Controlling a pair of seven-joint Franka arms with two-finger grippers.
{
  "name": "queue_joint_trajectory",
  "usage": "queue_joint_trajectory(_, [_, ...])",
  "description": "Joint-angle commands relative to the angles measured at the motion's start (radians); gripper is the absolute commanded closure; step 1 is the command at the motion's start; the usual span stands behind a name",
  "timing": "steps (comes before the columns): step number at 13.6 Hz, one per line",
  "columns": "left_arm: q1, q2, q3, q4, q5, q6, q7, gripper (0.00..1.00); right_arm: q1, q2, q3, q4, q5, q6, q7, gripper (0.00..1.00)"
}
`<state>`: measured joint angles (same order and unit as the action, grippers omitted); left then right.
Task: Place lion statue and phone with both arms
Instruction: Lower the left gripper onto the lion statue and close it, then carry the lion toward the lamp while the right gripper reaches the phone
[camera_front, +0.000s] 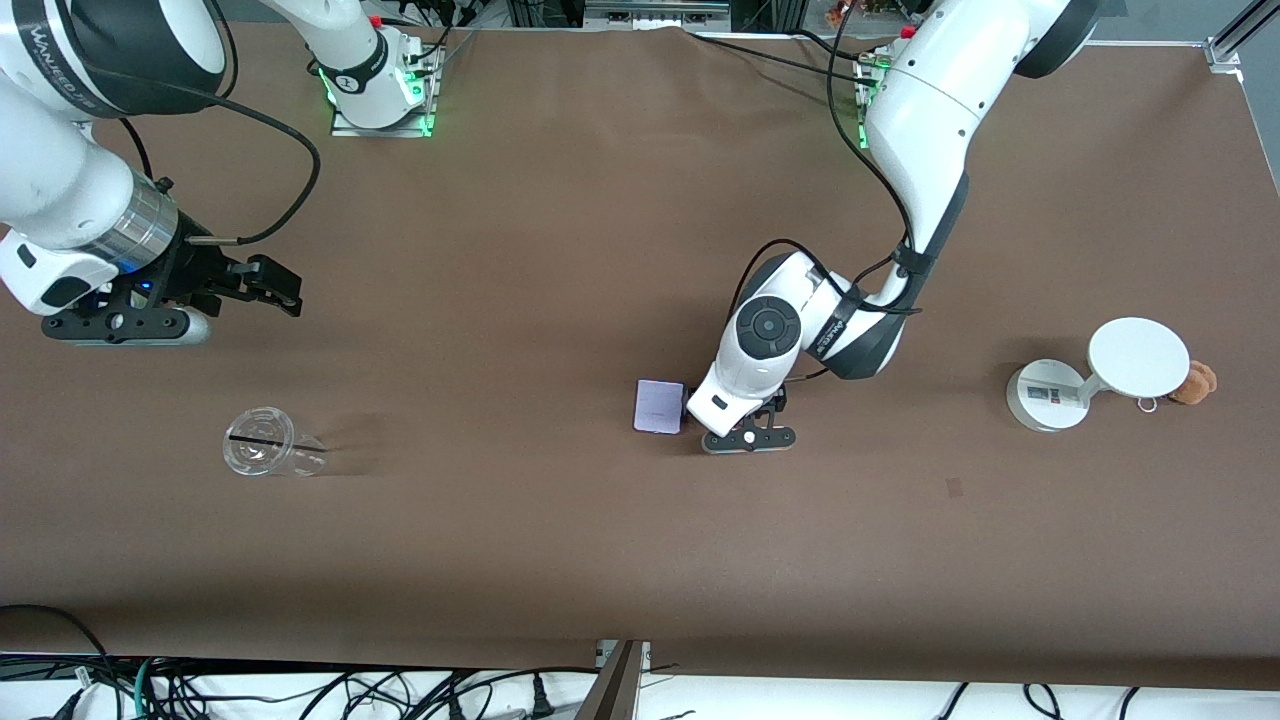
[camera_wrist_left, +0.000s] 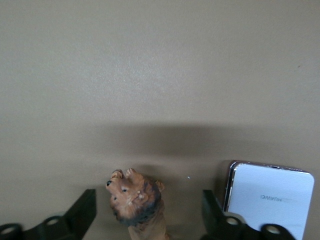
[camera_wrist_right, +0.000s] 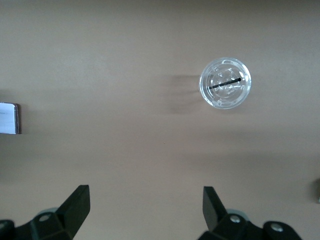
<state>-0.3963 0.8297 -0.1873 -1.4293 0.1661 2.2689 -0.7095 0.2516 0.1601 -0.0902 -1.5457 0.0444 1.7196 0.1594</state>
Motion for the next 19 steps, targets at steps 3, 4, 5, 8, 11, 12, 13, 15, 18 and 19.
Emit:
queue_joint_trajectory(3, [-0.009, -0.012, 0.009, -0.020, 0.030, 0.012, -0.041, 1.00, 0.006, 0.028, 0.013, 0.016, 0.020, 0.027, -0.006, 0.00])
queue_joint_trajectory(4, [-0.009, -0.014, 0.009, -0.020, 0.030, 0.012, -0.041, 1.00, 0.008, 0.036, 0.015, 0.016, 0.023, 0.041, -0.006, 0.00])
queue_joint_trajectory(5, [-0.004, -0.020, 0.009, -0.020, 0.030, 0.000, -0.039, 1.00, 0.011, 0.039, 0.015, 0.015, 0.017, 0.049, 0.000, 0.00])
queue_joint_trajectory(8, [0.060, -0.078, 0.008, -0.019, 0.030, -0.107, 0.069, 1.00, 0.046, 0.133, 0.015, 0.015, -0.056, 0.077, -0.006, 0.00])
queue_joint_trajectory(11, [0.178, -0.107, 0.008, -0.031, 0.030, -0.132, 0.200, 1.00, 0.139, 0.137, 0.015, 0.012, -0.167, 0.068, 0.005, 0.00])
queue_joint_trajectory(12, [0.213, -0.124, 0.008, -0.049, 0.030, -0.132, 0.256, 1.00, 0.149, 0.140, 0.017, 0.006, -0.169, 0.064, 0.005, 0.00])
queue_joint_trajectory(13, [0.264, -0.148, 0.008, -0.080, 0.030, -0.132, 0.324, 1.00, 0.149, 0.141, 0.015, 0.009, -0.160, 0.066, 0.008, 0.00])
queue_joint_trajectory(15, [0.364, -0.210, 0.000, -0.153, 0.030, -0.127, 0.457, 1.00, 0.140, 0.163, 0.015, 0.012, -0.143, 0.072, -0.012, 0.00])
queue_joint_trajectory(18, [0.466, -0.291, 0.000, -0.291, 0.029, -0.088, 0.518, 1.00, 0.166, 0.186, 0.029, 0.012, 0.005, 0.080, -0.077, 0.00])
queue_joint_trajectory(19, [0.515, -0.328, -0.001, -0.371, 0.030, -0.024, 0.539, 1.00, 0.187, 0.218, 0.032, 0.013, 0.097, 0.106, -0.052, 0.00])
